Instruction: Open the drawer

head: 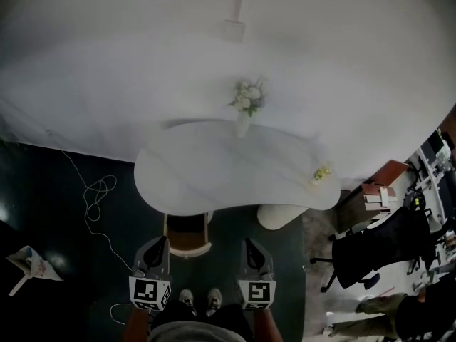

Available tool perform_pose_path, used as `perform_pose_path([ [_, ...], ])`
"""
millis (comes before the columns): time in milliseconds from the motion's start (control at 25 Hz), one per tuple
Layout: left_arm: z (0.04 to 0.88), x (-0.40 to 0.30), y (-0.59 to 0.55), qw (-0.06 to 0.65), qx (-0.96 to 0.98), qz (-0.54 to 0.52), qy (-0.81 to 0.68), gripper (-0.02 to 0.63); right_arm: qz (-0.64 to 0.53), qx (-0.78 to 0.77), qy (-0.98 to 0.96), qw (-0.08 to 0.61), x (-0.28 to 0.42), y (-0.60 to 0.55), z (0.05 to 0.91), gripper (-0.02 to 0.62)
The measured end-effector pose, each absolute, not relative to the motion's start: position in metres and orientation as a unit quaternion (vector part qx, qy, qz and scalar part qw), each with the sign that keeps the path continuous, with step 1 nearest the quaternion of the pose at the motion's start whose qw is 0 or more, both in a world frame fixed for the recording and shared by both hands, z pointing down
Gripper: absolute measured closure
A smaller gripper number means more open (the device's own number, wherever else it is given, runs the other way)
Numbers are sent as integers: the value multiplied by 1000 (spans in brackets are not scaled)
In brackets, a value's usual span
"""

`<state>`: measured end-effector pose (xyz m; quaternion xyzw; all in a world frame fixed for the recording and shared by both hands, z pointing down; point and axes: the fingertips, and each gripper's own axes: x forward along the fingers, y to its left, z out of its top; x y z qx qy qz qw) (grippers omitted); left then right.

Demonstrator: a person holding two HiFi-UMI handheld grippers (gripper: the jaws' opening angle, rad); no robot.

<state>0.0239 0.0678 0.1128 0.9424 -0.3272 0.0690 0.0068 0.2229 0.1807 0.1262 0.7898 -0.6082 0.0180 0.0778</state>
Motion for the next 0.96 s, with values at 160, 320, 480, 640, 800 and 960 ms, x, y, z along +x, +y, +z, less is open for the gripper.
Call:
perform_pose_path([
  [160,114,22,68,8,943,68,-327,595,16,787,-611,79,219,180,127,591],
  [320,113,22,69,8,943,69,-326,595,16,787,-612,78,217,180,124,591],
  [480,114,22,69,8,943,69,-326,595,20,785,-614,82,215,180,124,591],
  [640,113,21,70,7,943,69,-325,595,15,786,-613,80,215,180,123,591],
  [800,113,22,70,7,944,69,-324,595,21,785,-613,89,214,180,124,591],
  [960,114,25,70,7,944,70,-323,595,31,784,-613,99,215,181,126,591],
])
